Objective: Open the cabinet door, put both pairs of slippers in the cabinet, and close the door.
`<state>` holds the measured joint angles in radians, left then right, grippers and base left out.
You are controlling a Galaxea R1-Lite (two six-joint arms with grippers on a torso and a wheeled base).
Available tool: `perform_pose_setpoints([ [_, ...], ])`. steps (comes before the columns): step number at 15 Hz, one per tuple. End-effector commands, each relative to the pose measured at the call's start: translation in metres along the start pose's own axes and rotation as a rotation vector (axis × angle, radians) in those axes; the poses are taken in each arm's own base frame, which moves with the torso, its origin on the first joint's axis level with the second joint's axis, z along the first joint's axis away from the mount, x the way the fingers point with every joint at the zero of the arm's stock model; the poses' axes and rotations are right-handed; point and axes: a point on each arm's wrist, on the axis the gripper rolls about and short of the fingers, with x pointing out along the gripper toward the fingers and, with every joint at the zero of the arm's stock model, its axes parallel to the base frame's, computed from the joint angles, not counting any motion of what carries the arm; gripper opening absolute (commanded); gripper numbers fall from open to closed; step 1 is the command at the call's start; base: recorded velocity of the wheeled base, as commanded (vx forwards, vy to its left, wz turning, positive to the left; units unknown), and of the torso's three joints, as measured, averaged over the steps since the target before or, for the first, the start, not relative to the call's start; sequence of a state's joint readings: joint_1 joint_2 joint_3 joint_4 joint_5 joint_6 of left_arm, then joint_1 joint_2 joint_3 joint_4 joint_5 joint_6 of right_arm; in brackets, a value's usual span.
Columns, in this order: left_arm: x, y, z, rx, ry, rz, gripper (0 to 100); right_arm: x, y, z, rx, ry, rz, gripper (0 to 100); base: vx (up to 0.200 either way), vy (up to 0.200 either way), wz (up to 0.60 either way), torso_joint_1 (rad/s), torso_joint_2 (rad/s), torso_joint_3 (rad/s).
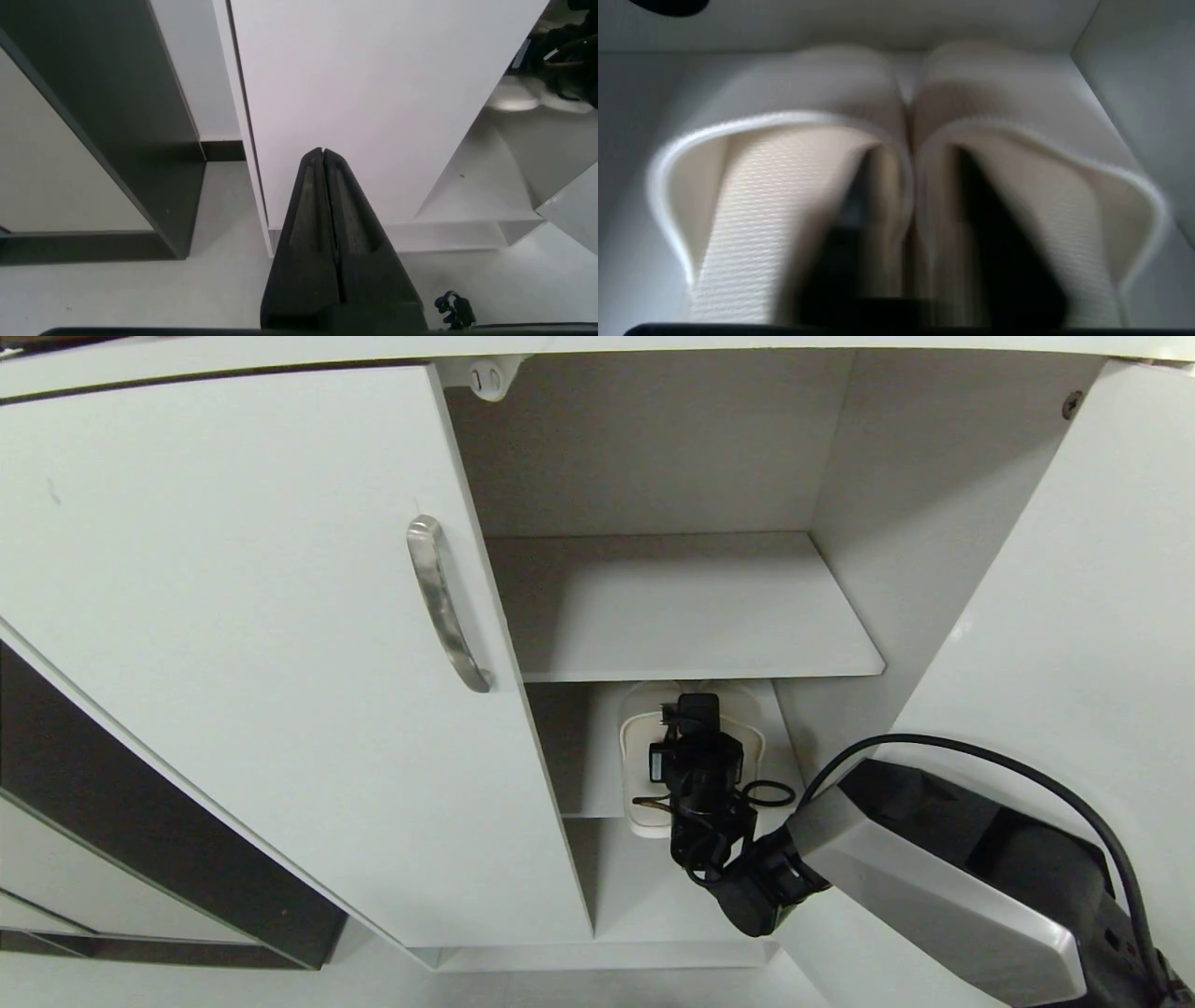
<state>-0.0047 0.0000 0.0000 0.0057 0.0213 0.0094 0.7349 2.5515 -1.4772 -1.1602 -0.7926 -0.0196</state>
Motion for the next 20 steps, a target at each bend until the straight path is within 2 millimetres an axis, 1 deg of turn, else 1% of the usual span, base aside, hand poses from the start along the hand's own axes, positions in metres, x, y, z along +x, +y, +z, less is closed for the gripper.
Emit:
perform_pose_setpoints([
  [1,0.0,0.0,0.0,0.001,0.0,0.0,0,-0.005,0.002,0.0,-0.01,0.007,0.009,100,0.0,0.0,0.0,0.0,0.0,0.0],
  [3,0.0,0.0,0.0,0.0,0.0,0.0,0,-0.017,0.004,0.002,-0.03,0.019,0.029,100,0.0,0.0,0.0,0.0,0.0,0.0],
  [5,0.0,0.0,0.0,0.001,0.0,0.0,0,-0.034,0.001,0.012,-0.029,0.019,0.049,100,0.0,0.0,0.0,0.0,0.0,0.0],
  [7,0.0,0.0,0.0,0.001,0.0,0.0,0,-0.054,-0.005,0.026,-0.021,0.013,0.072,100,0.0,0.0,0.0,0.0,0.0,0.0],
  [8,0.0,0.0,0.0,0.001,0.0,0.0,0,-0.07,-0.011,0.032,-0.021,0.015,0.092,100,0.0,0.0,0.0,0.0,0.0,0.0],
  [10,0.0,0.0,0.0,0.0,0.0,-0.001,0,-0.103,-0.027,0.034,-0.047,0.04,0.132,100,0.0,0.0,0.0,0.0,0.0,0.0],
  [12,0.0,0.0,0.0,0.001,0.0,-0.001,0,-0.141,-0.05,0.034,-0.056,0.047,0.182,100,0.0,0.0,0.0,0.0,0.0,0.0],
  [13,0.0,0.0,0.0,0.001,0.0,-0.001,0,-0.148,-0.054,0.031,-0.082,0.053,0.193,100,0.0,0.0,0.0,0.0,0.0,0.0],
  [20,0.0,0.0,0.0,0.001,-0.001,-0.003,0,-0.15,-0.054,0.029,-0.102,0.051,0.198,100,-0.2,0.0,0.0,0.002,0.0,0.002],
])
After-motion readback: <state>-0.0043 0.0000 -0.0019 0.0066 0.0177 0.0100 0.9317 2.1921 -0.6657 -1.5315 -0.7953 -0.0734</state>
